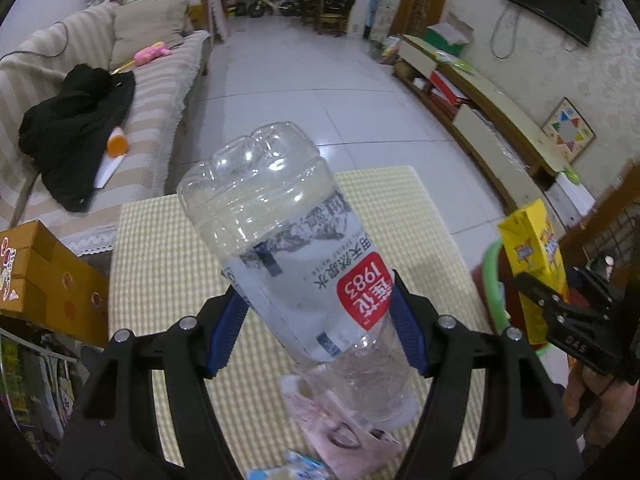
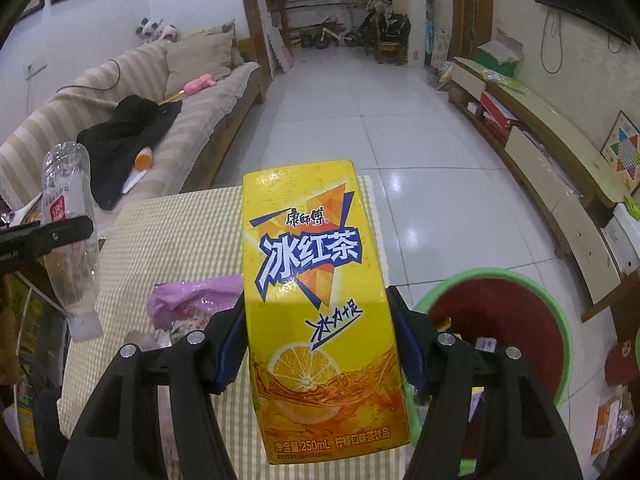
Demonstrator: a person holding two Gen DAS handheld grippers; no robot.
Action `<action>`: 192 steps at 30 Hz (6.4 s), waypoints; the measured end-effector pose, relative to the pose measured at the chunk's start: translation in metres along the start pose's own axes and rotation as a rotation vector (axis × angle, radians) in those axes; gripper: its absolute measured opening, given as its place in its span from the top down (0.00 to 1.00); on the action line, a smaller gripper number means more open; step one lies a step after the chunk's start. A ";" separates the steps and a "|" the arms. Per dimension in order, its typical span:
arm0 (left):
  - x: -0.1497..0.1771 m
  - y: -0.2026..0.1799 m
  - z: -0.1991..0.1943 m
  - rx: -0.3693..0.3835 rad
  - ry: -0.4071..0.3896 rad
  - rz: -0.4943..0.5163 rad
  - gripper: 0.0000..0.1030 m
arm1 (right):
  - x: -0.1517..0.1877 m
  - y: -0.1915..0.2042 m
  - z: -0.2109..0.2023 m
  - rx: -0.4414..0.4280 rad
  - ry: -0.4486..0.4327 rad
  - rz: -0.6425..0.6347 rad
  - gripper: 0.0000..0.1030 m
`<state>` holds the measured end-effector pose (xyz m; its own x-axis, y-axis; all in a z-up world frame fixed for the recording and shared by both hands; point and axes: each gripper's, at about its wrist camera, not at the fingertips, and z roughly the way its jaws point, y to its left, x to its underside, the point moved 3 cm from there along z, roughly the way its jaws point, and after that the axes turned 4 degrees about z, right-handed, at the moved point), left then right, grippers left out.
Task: Collect trash
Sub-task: 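Lift the bottle and iced-tea carton and carry them over the bin, then open both tools to drop the bottle and carton into the bin, then move both open tools back over the table toward the remaining trash, then grasp the pink-white milk carton with the left tool while the right tool grasps the crumpled paper wrapper, then lift the milk carton and paper wrapper and carry them over the bin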
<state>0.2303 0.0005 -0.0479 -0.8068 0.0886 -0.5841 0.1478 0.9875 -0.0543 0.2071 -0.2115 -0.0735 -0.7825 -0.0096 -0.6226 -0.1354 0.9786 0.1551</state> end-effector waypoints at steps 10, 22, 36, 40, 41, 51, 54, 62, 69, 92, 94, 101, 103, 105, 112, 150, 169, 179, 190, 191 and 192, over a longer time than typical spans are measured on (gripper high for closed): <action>0.016 -0.054 -0.013 0.072 0.003 0.076 0.37 | 0.017 -0.026 -0.037 0.024 -0.040 0.050 0.40; 0.014 -0.126 0.002 0.140 0.013 0.182 0.37 | 0.034 -0.089 -0.057 0.069 -0.066 0.153 0.40; 0.000 -0.226 0.063 0.284 0.050 0.261 0.37 | 0.056 -0.193 -0.055 0.141 -0.069 0.323 0.40; -0.001 -0.255 0.082 0.308 0.062 0.305 0.37 | 0.058 -0.212 -0.048 0.140 -0.064 0.357 0.40; -0.001 -0.261 0.086 0.310 0.065 0.314 0.37 | 0.059 -0.216 -0.046 0.140 -0.064 0.364 0.40; 0.007 -0.287 0.119 0.342 0.101 0.353 0.36 | 0.054 -0.232 -0.021 0.127 -0.046 0.380 0.38; 0.006 -0.286 0.125 0.353 0.112 0.345 0.30 | 0.055 -0.234 -0.013 0.124 -0.027 0.381 0.36; -0.001 -0.271 0.119 0.366 0.099 0.286 0.07 | 0.059 -0.237 -0.008 0.143 -0.022 0.399 0.17; -0.004 -0.253 0.100 0.362 0.081 0.257 0.05 | 0.055 -0.226 -0.018 0.149 -0.036 0.381 0.15; 0.041 -0.099 -0.017 0.211 -0.025 0.091 0.05 | 0.053 -0.083 -0.061 0.071 -0.048 0.186 0.12; 0.047 -0.081 -0.026 0.194 -0.031 0.067 0.05 | 0.054 -0.066 -0.060 0.062 -0.043 0.159 0.12; 0.076 -0.032 -0.047 0.149 -0.030 -0.003 0.05 | 0.055 -0.007 -0.053 0.022 -0.021 0.080 0.12; 0.085 -0.019 -0.050 0.137 -0.026 -0.024 0.05 | 0.056 0.008 -0.051 0.010 -0.017 0.057 0.12; 0.092 -0.007 -0.051 0.130 -0.020 -0.050 0.05 | 0.055 0.022 -0.047 -0.001 -0.008 0.029 0.12; 0.111 0.025 -0.045 0.117 0.010 -0.115 0.05 | 0.062 0.062 -0.026 -0.045 0.036 -0.046 0.12; 0.141 0.038 0.114 0.247 0.332 -0.487 0.58 | 0.072 0.102 0.128 -0.274 0.259 -0.168 0.63; 0.122 0.032 0.055 0.233 0.206 -0.422 0.61 | 0.060 0.057 0.053 -0.270 0.158 -0.096 0.67; 0.109 0.022 0.003 0.199 0.113 -0.294 0.61 | 0.061 0.040 -0.012 -0.224 0.050 -0.073 0.67; 0.087 -0.022 -0.030 0.191 0.039 -0.120 0.61 | 0.062 0.007 -0.057 -0.162 -0.026 0.001 0.67; 0.086 -0.026 -0.031 0.197 0.036 -0.115 0.61 | 0.063 0.002 -0.061 -0.159 -0.031 0.006 0.67; 0.084 -0.028 -0.032 0.203 0.035 -0.112 0.61 | 0.064 -0.003 -0.064 -0.154 -0.038 0.012 0.67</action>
<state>0.1403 -0.0158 -0.0698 -0.8434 -0.0120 -0.5371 0.1653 0.9454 -0.2808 0.1183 -0.2282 -0.0643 -0.7617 0.0128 -0.6478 -0.2198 0.9354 0.2770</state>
